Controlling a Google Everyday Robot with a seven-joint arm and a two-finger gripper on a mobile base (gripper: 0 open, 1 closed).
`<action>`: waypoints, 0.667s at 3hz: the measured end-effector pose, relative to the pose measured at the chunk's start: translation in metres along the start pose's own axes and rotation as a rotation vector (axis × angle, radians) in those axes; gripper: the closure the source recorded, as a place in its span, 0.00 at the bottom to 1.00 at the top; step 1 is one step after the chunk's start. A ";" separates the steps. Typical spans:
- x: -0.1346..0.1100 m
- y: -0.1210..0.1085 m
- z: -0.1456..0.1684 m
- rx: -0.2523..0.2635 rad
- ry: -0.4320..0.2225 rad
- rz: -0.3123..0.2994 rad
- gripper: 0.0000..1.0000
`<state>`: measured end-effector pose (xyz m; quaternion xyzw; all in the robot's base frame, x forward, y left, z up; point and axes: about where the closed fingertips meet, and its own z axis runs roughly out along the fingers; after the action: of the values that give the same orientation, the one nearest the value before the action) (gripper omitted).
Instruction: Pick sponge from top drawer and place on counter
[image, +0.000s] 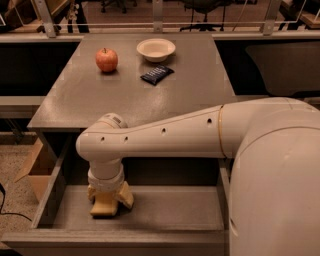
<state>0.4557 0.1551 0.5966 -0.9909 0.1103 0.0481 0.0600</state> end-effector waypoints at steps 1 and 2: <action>0.000 0.000 -0.005 0.000 0.000 0.000 0.63; -0.001 -0.001 -0.009 0.000 0.000 0.000 0.86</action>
Offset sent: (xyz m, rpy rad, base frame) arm -0.0008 -0.0126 0.0696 -0.0136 -0.1051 0.0115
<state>0.4557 0.1549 0.6059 -0.9909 0.1103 0.0481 0.0601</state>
